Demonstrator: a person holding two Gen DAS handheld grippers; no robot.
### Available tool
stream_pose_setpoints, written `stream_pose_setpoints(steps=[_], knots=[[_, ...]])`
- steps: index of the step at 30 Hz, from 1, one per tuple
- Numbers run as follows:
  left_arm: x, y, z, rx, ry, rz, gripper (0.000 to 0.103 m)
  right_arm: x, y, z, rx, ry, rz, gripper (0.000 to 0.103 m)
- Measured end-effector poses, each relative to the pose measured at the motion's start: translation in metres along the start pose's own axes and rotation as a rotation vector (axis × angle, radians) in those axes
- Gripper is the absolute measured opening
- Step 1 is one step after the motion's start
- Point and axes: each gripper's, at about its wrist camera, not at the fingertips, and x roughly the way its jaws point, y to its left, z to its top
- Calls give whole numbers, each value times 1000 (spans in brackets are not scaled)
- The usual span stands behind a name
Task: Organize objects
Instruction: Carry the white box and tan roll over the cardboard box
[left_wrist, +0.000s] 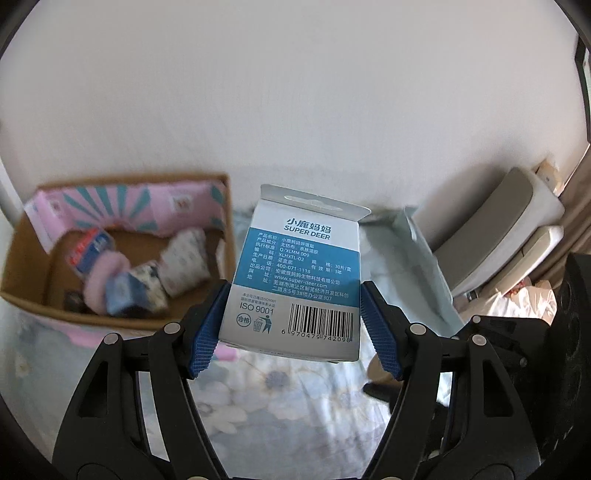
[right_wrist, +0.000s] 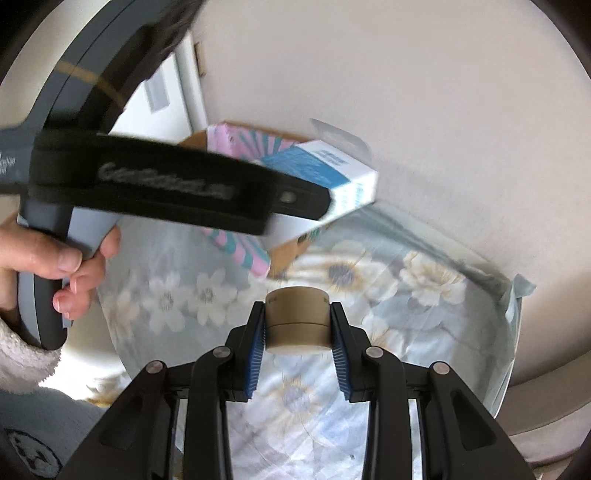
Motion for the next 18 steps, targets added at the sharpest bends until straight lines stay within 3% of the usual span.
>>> stream_pose_setpoints(steps=[5,10,18], knots=[[-25,27,22,1,-39,2,68,-16,4,25,40,-25,-36,31],[-47,61,41,8,-69,20,68,-6,10,61,48,-39,-107,31],[-71,122,58,-12,-97,54,68,14,33,121,81,-36,-121,31]])
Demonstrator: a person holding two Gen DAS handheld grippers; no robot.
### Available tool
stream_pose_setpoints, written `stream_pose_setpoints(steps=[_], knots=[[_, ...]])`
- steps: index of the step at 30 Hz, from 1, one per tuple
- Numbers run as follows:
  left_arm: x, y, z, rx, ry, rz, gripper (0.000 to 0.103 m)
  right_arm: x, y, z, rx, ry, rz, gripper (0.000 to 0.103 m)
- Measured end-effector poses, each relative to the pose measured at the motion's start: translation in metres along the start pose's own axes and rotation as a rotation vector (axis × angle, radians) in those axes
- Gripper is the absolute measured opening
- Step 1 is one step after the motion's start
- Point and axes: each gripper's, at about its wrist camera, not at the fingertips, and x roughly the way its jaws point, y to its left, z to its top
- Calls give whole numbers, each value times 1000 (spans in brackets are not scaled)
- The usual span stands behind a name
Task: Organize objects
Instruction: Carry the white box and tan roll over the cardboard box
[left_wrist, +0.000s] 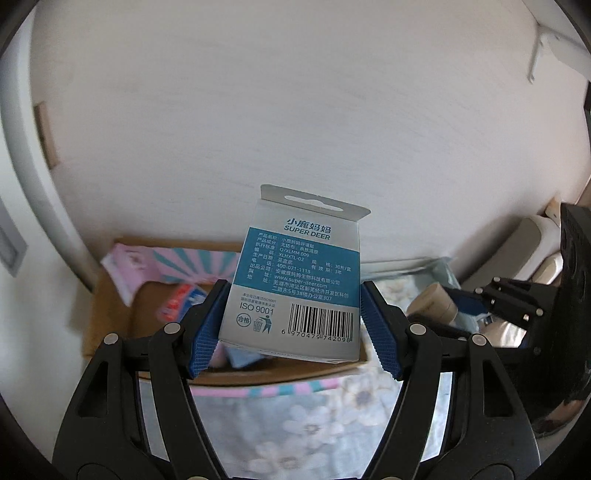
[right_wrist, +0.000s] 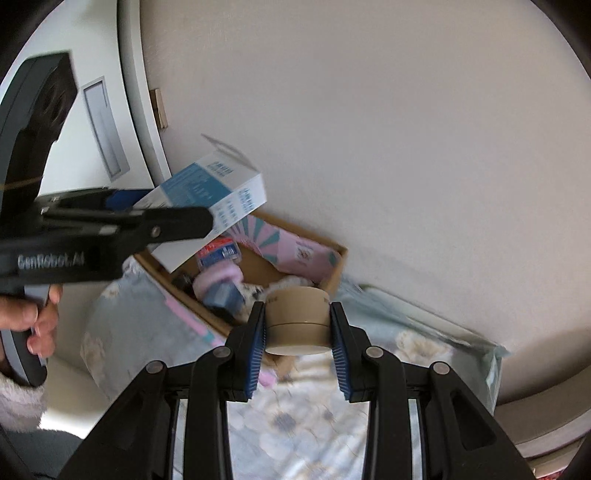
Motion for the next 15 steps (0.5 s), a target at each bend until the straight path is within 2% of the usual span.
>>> stream_pose_setpoints(steps=[6,15], knots=[[-1,48,7,-21,2,30,68,29,21,31,32,26,24,31],[14,105,6,-41,42,67,68,76,39,51,160,111,23,31]])
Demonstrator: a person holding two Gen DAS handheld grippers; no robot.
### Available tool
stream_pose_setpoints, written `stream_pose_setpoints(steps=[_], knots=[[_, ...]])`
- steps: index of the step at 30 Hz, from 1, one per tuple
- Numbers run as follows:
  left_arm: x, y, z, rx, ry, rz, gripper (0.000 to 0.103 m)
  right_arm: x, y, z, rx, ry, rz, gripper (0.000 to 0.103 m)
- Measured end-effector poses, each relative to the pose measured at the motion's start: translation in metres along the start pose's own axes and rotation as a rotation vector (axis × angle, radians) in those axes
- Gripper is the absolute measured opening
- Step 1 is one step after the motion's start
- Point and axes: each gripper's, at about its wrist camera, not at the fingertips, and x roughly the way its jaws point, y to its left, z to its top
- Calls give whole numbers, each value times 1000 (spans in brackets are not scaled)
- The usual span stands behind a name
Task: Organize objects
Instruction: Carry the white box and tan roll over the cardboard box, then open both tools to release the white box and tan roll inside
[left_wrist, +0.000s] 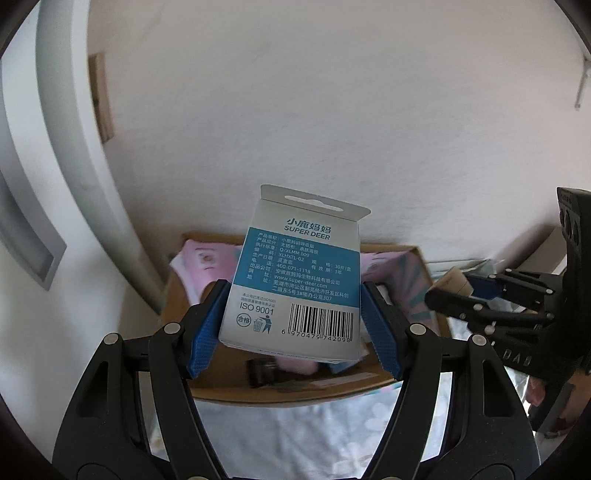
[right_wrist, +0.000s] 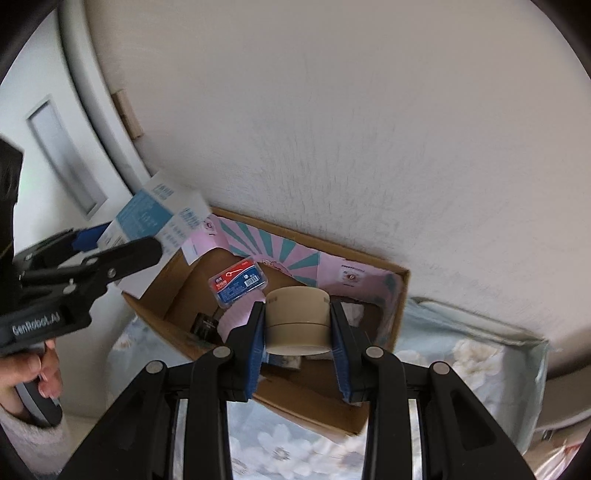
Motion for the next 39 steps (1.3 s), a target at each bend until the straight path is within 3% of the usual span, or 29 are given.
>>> stream_pose_setpoints(steps=[14,20,22,23,25,26,27,28,39], knots=[[48,44,-17,-28,101,11,68,49,-7,0,153,105,-49,31],[54,43,-19,-8,116,38,68,62,-8,2,143,119,-41,31],[56,43,-18,-15,126,45,79,65,-7,3,142,131,-53,31],[58,44,-17,-17,133,48,100,66,-7,3,143,135,-60,32],[58,44,-18,-10,138,79,103,66,-7,2,140,138,-55,63],[56,45,-18,0,141,88,103,64,-8,1,148,128,-55,74],[55,44,-18,9,147,96,103,63,-8,0,150,121,-54,95],[55,44,-19,15,154,103,103,61,-8,0,149,121,-57,103],[47,31,-19,23,136,67,103,51,-9,-5,173,101,-96,103]])
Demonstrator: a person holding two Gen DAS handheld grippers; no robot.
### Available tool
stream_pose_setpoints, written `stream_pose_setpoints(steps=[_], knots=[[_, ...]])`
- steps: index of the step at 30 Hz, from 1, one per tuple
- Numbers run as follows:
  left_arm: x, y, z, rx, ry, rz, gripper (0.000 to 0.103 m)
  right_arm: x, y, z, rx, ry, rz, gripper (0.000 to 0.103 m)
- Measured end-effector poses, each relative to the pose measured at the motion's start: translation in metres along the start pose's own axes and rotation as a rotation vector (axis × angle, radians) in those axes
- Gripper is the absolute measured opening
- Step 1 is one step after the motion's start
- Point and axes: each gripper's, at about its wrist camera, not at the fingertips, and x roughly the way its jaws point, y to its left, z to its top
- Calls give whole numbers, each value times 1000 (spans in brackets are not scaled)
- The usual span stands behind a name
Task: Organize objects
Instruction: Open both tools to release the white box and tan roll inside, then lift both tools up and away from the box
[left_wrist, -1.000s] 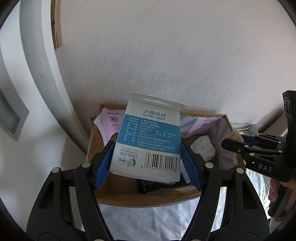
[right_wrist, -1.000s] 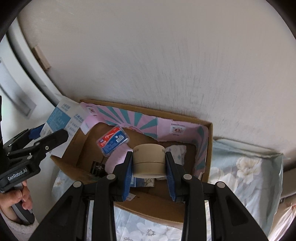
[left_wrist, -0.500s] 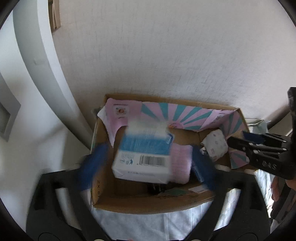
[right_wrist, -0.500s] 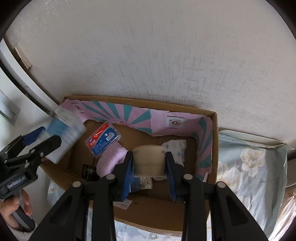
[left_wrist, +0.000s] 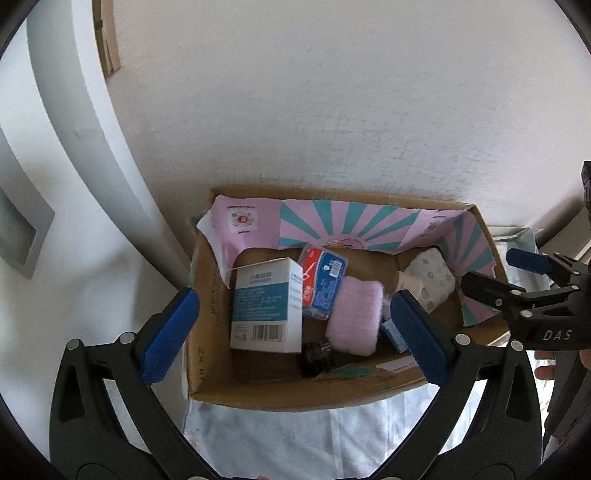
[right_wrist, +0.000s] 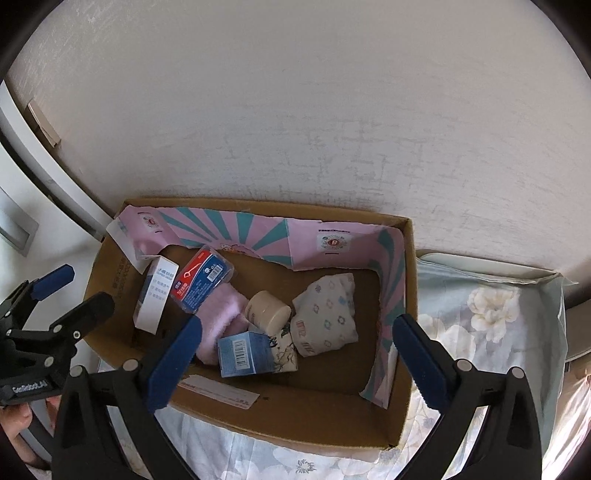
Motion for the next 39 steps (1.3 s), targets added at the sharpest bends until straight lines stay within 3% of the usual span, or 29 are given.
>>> stream_pose_setpoints(steps=[8,13,17,21,29,39], knots=[[-16,-14,6,30,-29,1,103,-19,0,2,24,-33,-37,103],[-39,-24,18,43,-55,-2,103,-59,-6,7,38,-87,-81,103],[-71,-38,29,48,-83,-43,103,-99,-15,9,52,-140,-111,103],[-107,-53,34,56,-114,-31,103,-141,-26,5,79,-190,-143,103],[-155,-68,15,19,-200,7,103,-196,-41,-25,120,-267,-178,103],[-173,-87,-3,20,-247,2,103,-211,-54,-57,148,-293,-189,103]])
